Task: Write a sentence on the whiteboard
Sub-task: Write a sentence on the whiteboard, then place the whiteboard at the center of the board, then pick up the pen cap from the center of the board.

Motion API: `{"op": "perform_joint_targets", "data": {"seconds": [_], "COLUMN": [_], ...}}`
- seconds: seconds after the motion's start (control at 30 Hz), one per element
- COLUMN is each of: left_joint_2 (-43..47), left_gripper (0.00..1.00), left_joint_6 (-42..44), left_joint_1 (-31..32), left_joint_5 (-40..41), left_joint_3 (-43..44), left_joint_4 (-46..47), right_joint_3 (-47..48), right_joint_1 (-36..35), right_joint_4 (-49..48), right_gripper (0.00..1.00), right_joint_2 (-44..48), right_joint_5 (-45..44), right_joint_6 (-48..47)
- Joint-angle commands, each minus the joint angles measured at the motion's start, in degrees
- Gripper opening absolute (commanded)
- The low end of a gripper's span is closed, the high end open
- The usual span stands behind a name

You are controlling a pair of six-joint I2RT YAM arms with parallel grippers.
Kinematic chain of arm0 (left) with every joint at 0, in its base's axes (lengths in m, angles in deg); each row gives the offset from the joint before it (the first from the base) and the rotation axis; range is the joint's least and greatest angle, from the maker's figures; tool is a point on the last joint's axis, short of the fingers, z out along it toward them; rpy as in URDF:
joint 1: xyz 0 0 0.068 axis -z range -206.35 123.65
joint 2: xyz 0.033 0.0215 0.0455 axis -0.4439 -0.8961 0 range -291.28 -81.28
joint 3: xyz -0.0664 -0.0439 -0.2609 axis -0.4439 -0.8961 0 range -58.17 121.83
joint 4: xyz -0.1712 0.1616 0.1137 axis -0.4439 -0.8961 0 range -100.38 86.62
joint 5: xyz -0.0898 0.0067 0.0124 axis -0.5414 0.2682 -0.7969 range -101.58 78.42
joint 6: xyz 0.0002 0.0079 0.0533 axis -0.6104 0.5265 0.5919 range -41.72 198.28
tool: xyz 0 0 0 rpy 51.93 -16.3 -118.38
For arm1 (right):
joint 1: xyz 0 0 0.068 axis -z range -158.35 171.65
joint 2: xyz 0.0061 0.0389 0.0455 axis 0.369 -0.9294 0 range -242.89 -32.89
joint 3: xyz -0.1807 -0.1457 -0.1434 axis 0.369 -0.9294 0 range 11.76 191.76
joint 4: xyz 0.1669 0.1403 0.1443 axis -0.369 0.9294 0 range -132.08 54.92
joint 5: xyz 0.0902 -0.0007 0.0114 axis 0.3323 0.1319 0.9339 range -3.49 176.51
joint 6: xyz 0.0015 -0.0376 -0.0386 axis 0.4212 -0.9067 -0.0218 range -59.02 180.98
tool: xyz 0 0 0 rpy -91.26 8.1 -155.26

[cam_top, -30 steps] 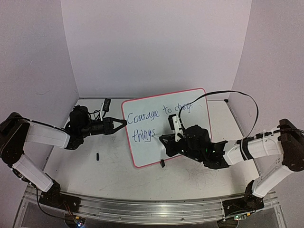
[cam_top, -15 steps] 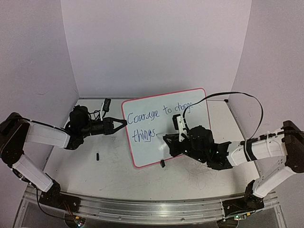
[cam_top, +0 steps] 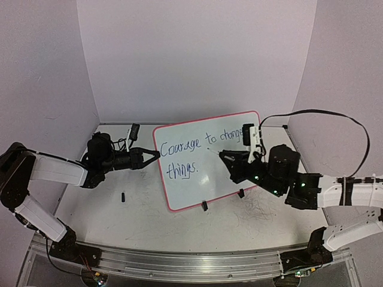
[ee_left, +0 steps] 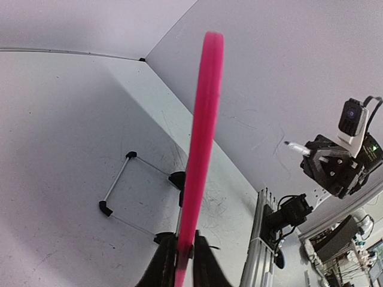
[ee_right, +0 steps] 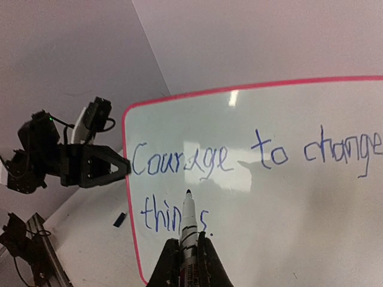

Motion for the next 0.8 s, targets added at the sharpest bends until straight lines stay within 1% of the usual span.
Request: {"op": "perform_joint_targets", "data": {"seconds": [0.0,0.1,0.17,0.23,0.3,0.33,0.4,0.47,0.5,0.57,0.6,0.67,0.77], "left_joint_2": [3.76,5.44,7.72,10.58,13.86,15.46,19.38,22.92,24.2,27.18,28.62,31.27,34.23], "left_gripper": [0.19,0.3,0.39,0.45,0.56,0.59,0.63,0.65,0.65,0.65,0.65,0.64,0.65], "left_joint_6": [-0.02,1.34,1.95,2.76,3.46,3.5,2.97,1.48,0.12,-3.18,-4.52,-7.22,-10.11], "left_joint_1": [-0.09,-0.31,-0.46,-0.68,-0.93,-1.05,-1.17,-1.18,-1.19,-1.13,-1.15,-1.14,-1.1], "left_joint_5": [0.82,2.24,3.47,5.29,7.91,9.86,13.68,21.2,25.7,32.09,34.04,35.34,35.57], "left_joint_3": [1.6,2.0,1.58,0.95,0.15,-0.26,-0.63,0.35,1.2,2.33,2.58,2.62,1.15], "left_joint_4": [-1.07,-4.89,-7.39,-11.3,-16.05,-18.25,-25.23,-34.75,-39.09,-48.56,-52.08,-56.97,-60.03], "right_joint_3": [0.11,0.18,0.7,1.21,1.26,1.17,1.25,1.29,1.26,1.1,1.06,0.99,1.08], "right_joint_1": [0.24,0.26,0.2,0.22,0.2,0.21,0.25,0.24,0.25,0.22,0.22,0.22,0.23], "right_joint_4": [5.09,7.38,8.44,9.19,9.52,9.54,9.56,9.6,9.59,9.42,9.31,9.19,9.16], "right_gripper": [0.0,0.0,0.0,0.0,0.0,0.0,0.0,0.0,0.0,0.0,0.0,0.0,0.0], "right_joint_2": [7.61,10.56,11.97,13.04,13.94,14.26,14.48,14.75,14.87,15.66,16.03,16.78,17.09], "right_joint_5": [-4.2,-8.74,-10.13,-11.32,-12.3,-12.88,-13.94,-14.99,-15.81,-17.98,-19.12,-21.59,-25.99], "right_joint_6": [0.4,-0.81,-1.55,-2.21,-3.11,-3.61,-4.4,-5.18,-5.41,-5.93,-6.24,-7.21,-8.74]}}
